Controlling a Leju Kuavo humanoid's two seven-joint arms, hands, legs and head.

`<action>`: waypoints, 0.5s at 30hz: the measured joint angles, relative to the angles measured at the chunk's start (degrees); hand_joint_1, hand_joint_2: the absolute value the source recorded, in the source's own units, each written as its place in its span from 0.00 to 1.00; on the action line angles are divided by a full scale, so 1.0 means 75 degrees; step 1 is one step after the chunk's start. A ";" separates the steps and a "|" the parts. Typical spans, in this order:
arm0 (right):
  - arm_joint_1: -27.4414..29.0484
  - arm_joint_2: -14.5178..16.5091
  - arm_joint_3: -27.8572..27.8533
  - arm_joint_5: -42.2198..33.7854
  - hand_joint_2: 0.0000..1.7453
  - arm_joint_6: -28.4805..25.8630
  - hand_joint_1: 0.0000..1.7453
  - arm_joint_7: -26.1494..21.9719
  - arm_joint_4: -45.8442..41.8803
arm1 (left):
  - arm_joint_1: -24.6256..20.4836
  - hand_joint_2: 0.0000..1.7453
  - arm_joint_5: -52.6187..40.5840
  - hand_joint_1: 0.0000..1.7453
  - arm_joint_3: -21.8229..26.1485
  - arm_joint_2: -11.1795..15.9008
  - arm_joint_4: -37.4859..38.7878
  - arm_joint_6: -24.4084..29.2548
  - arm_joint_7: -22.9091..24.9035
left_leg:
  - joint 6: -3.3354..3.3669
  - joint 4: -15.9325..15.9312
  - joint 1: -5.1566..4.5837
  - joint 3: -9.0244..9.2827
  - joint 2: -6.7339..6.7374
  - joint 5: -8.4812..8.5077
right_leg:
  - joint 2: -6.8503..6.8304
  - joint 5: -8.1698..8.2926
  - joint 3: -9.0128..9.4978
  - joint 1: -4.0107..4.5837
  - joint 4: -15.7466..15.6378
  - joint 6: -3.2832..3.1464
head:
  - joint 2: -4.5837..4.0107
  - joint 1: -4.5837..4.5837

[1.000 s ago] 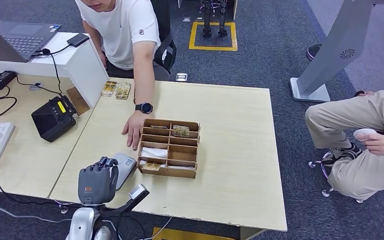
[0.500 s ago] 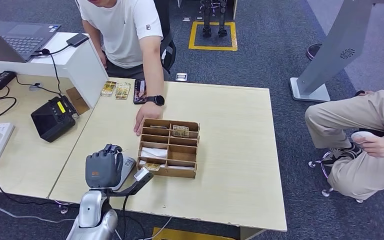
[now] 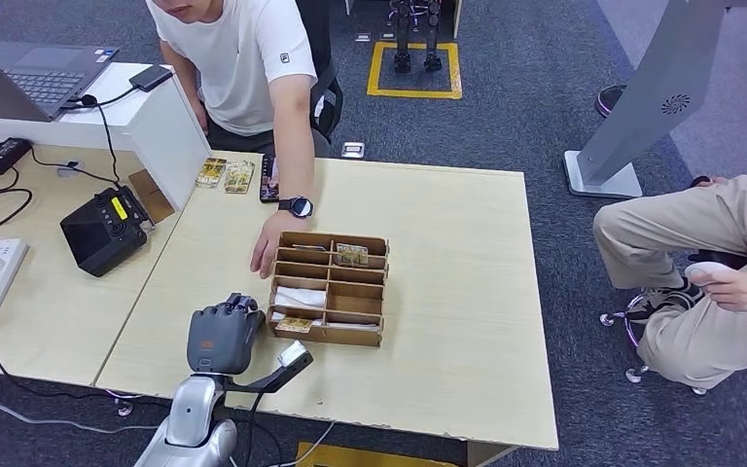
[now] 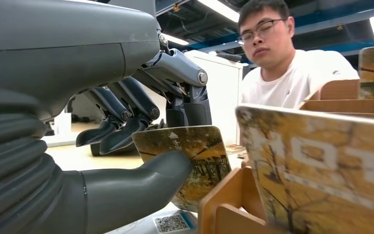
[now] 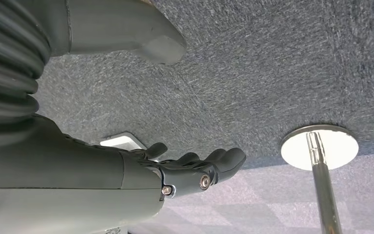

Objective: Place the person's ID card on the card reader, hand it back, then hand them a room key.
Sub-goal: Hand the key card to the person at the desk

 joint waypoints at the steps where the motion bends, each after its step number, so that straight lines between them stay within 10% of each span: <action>1: 0.0000 -0.0001 -0.0004 -0.0002 1.00 0.0000 0.00 0.0006 0.0002 | -0.0006 1.00 -0.0002 1.00 0.0000 0.0000 0.0023 0.0000 -0.0014 | 0.0000 0.0000 0.0000 0.0000 0.0000 0.0000 | 0.0000 0.0000 0.0000 0.0000 0.0000 0.0000 | 0.0000 0.0000; 15: 0.0000 -0.0001 -0.0034 -0.0098 1.00 0.0000 0.00 -0.0016 0.0004 | -0.0018 1.00 0.0001 1.00 0.0002 -0.0007 0.0181 0.0001 -0.0135 | -0.0001 0.0000 0.0000 0.0002 -0.0001 0.0001 | 0.0000 0.0000 0.0002 0.0000 0.0001 0.0000 | 0.0000 -0.0001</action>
